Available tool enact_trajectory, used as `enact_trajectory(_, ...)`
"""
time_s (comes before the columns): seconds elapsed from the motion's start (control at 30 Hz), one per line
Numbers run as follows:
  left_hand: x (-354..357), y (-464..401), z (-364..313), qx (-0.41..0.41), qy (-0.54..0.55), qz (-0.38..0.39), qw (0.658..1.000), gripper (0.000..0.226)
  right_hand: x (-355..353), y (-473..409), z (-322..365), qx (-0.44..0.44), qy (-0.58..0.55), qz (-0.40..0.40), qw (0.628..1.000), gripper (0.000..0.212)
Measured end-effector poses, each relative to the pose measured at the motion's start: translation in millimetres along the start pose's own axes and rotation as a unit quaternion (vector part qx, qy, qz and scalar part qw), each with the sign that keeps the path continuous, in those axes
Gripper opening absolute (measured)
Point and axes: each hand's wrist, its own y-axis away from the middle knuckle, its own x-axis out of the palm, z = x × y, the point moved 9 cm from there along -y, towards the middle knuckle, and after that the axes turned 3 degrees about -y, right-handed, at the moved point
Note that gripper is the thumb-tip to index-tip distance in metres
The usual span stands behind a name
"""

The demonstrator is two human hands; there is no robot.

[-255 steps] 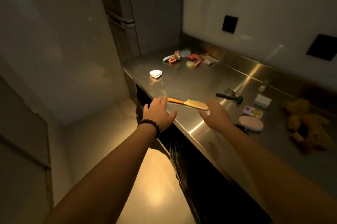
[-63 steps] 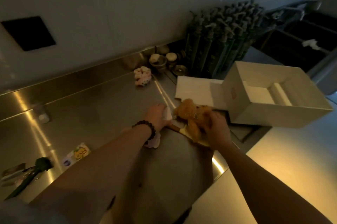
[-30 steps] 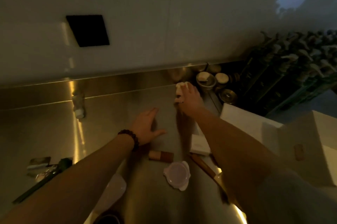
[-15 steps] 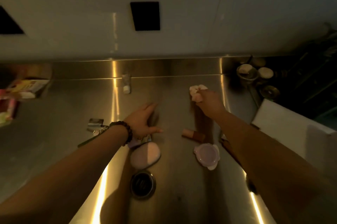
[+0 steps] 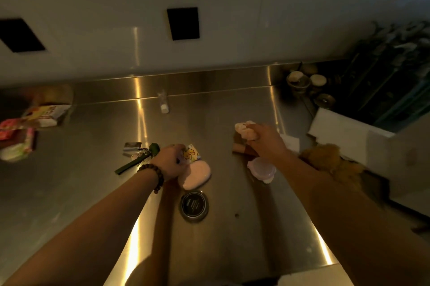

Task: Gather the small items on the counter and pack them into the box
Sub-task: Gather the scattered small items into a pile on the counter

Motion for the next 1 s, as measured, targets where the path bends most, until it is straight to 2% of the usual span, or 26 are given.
enact_trajectory(0.17, 3, 2, -4, -0.006, -0.051, 0.017, 0.999, 0.063, -20, 34, -12, 0.027, 0.017, -0.022, 0.999, 0.045)
enact_trajectory(0.27, -11, 4, -21, 0.004, -0.008, -0.043, 0.999, 0.055, -37, 53, -17, 0.025, 0.004, -0.053, 0.998, 0.045)
enact_trajectory(0.4, -25, 3, -91, 0.104, 0.022, -0.104, 0.989, 0.054, -74, 77, -27, 0.013, 0.002, -0.115, 0.993, 0.043)
enact_trajectory(0.5, -6, 8, -156, 0.173, 0.050, -0.075, 0.981, 0.062, -101, 103, -49, 0.058, 0.014, -0.181, 0.982, 0.038)
enact_trajectory(0.63, 44, 27, -234, 0.258, 0.066, -0.023, 0.963, 0.062, -110, 148, -80, 0.123, 0.029, -0.208, 0.970, 0.043)
enact_trajectory(0.73, 88, 45, -273, 0.311, 0.037, 0.020, 0.950, 0.064, -107, 186, -95, 0.150, 0.019, -0.227, 0.962, 0.051)
enact_trajectory(0.83, 124, 56, -283, 0.329, 0.015, 0.069, 0.942, 0.062, -97, 211, -110, 0.163, 0.023, -0.209, 0.964, 0.056)
enact_trajectory(1.0, 151, 58, -276, 0.330, -0.028, 0.097, 0.939, 0.061, -58, 220, -127, 0.174, 0.070, -0.086, 0.979, 0.069)
